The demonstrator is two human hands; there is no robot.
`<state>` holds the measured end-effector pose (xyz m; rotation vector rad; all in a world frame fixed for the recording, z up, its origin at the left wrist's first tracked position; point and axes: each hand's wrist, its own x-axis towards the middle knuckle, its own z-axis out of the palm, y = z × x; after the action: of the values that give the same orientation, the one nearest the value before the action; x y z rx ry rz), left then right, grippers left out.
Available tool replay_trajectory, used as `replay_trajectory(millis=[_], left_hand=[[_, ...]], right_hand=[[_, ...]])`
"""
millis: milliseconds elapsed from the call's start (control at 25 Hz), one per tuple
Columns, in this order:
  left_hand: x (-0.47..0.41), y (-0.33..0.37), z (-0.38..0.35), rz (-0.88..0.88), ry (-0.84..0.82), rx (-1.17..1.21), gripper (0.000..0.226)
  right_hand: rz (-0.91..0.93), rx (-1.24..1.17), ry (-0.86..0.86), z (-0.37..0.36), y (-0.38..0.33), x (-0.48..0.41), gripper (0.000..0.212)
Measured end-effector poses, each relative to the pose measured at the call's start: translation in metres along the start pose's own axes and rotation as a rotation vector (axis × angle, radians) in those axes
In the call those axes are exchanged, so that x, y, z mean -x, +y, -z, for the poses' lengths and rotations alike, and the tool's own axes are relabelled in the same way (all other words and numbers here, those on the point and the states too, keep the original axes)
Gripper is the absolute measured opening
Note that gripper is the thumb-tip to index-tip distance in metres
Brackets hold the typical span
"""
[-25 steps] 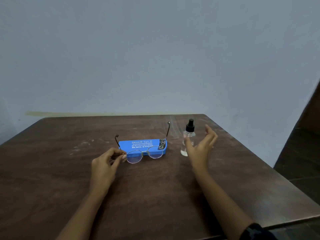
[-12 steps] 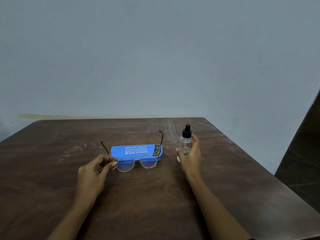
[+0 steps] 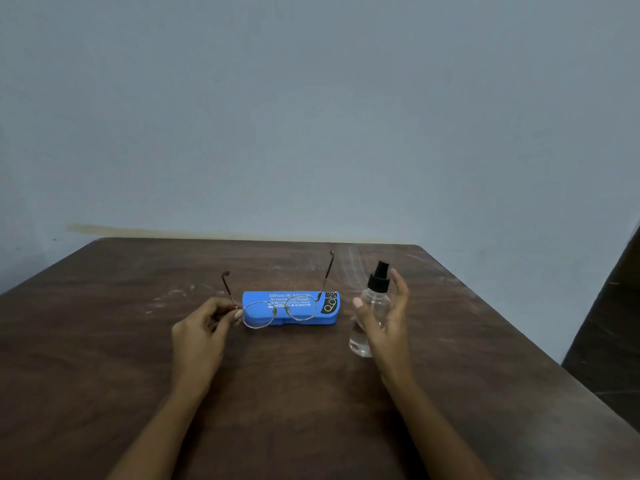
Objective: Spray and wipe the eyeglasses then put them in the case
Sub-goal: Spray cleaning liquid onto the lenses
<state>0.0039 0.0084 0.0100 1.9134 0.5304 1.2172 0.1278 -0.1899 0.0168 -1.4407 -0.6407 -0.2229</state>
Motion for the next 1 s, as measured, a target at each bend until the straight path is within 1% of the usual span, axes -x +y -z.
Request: replay_trajectory(millis=[80, 120, 240, 400, 520, 600, 760, 1000], left_hand=[[-0.002, -0.004, 0.003, 0.003, 0.039, 0.001, 0.01], [-0.003, -0.005, 0.004, 0.007, 0.054, 0.004, 0.009], [-0.003, -0.006, 0.005, 0.003, 0.078, 0.013, 0.009], [-0.003, -0.003, 0.006, -0.04, 0.092, -0.012, 0.009], [-0.005, -0.005, 0.006, -0.068, 0.145, -0.046, 0.009], [-0.007, -0.007, 0.006, -0.093, 0.165, -0.056, 0.008], [-0.011, -0.01, 0.005, -0.136, 0.178, -0.073, 0.007], [-0.014, -0.012, 0.001, -0.164, 0.168, -0.08, 0.005]], right_hand=[[-0.01, 0.029, -0.048, -0.006, -0.006, 0.006, 0.07], [0.013, 0.042, -0.072, -0.009, -0.009, 0.009, 0.073], [0.148, 0.072, -0.184, -0.016, -0.017, 0.017, 0.081], [0.303, 0.24, -0.309, -0.029, -0.029, 0.019, 0.082], [0.311, 0.4, -0.468, -0.05, -0.034, 0.019, 0.087], [0.311, 0.502, -0.531, -0.064, -0.037, 0.014, 0.083], [0.281, 0.594, -0.551, -0.083, -0.036, -0.002, 0.069], [0.285, 0.693, -0.526, -0.083, -0.028, 0.004, 0.064]])
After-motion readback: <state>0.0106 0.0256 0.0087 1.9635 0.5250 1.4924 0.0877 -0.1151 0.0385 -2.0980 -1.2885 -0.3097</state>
